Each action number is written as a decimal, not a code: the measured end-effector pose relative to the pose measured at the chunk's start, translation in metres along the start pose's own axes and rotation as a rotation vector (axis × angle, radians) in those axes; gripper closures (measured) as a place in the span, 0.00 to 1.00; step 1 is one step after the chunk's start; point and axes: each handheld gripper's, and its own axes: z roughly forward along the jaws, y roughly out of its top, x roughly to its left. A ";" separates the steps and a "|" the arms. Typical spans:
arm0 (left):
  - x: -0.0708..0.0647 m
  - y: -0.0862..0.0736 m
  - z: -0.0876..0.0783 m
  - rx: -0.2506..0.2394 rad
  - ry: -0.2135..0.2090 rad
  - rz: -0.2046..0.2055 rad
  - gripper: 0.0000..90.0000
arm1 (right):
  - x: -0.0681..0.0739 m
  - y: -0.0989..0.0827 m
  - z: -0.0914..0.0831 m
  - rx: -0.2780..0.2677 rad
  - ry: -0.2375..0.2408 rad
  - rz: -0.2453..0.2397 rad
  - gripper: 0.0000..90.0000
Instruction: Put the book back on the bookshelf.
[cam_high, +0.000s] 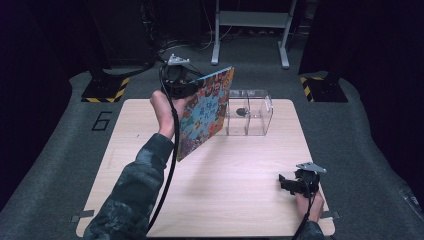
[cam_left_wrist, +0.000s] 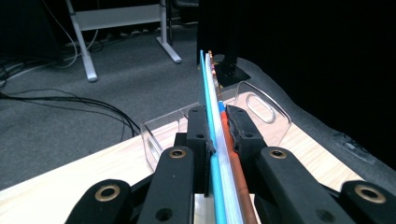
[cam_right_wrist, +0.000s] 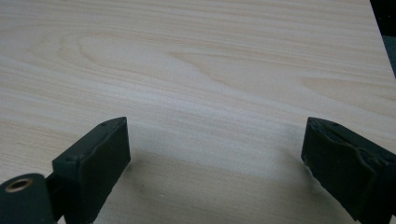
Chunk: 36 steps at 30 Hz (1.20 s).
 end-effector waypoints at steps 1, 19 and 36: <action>0.000 0.000 0.002 -0.006 0.004 0.000 0.90 | 0.000 0.000 0.000 -0.001 0.001 -0.001 0.08; 0.003 -0.020 0.037 -0.118 0.073 -0.045 0.90 | 0.001 0.000 0.001 0.008 -0.005 -0.006 0.09; 0.004 -0.015 0.053 -0.179 0.085 -0.041 0.90 | 0.001 0.000 0.001 0.007 -0.006 -0.010 0.09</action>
